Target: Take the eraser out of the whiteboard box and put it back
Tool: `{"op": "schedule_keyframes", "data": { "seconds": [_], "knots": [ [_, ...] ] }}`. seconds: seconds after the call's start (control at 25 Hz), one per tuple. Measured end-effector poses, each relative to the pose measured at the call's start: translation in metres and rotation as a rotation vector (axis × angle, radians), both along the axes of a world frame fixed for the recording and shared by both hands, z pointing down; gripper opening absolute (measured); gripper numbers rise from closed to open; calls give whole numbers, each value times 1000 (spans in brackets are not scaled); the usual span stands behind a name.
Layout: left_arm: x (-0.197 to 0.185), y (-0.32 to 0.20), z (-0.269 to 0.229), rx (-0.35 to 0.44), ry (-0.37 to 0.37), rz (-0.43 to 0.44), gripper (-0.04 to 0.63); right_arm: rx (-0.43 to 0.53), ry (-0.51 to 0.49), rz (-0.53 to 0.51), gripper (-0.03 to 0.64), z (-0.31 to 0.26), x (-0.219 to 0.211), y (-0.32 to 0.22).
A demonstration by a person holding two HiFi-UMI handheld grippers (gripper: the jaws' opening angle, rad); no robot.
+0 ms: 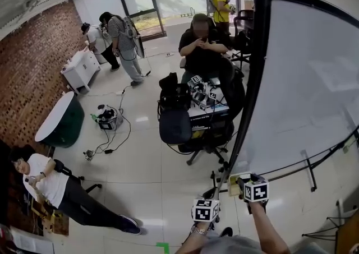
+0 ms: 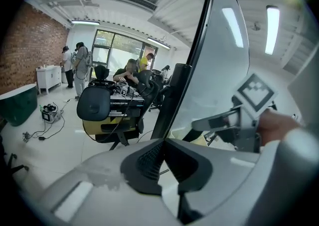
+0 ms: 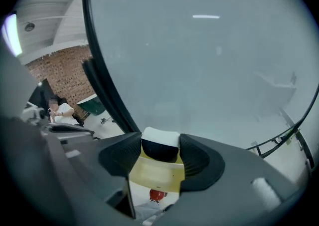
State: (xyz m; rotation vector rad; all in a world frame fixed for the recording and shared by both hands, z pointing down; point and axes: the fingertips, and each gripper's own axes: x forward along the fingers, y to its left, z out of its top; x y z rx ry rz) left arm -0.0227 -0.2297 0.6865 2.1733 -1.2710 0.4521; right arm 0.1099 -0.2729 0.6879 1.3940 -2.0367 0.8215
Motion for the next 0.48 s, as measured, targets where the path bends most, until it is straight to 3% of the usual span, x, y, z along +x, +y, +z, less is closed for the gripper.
{"op": "schedule_keyframes", "data": {
  "seconds": [0.16,0.48],
  "knots": [
    [5,-2,10,-23,5,-10,3,61,-63,-35,247,-51,8,24],
    [19,2,8,-24,6,8,3,67,-97,-114,247,-57,-7,38]
  ]
}}
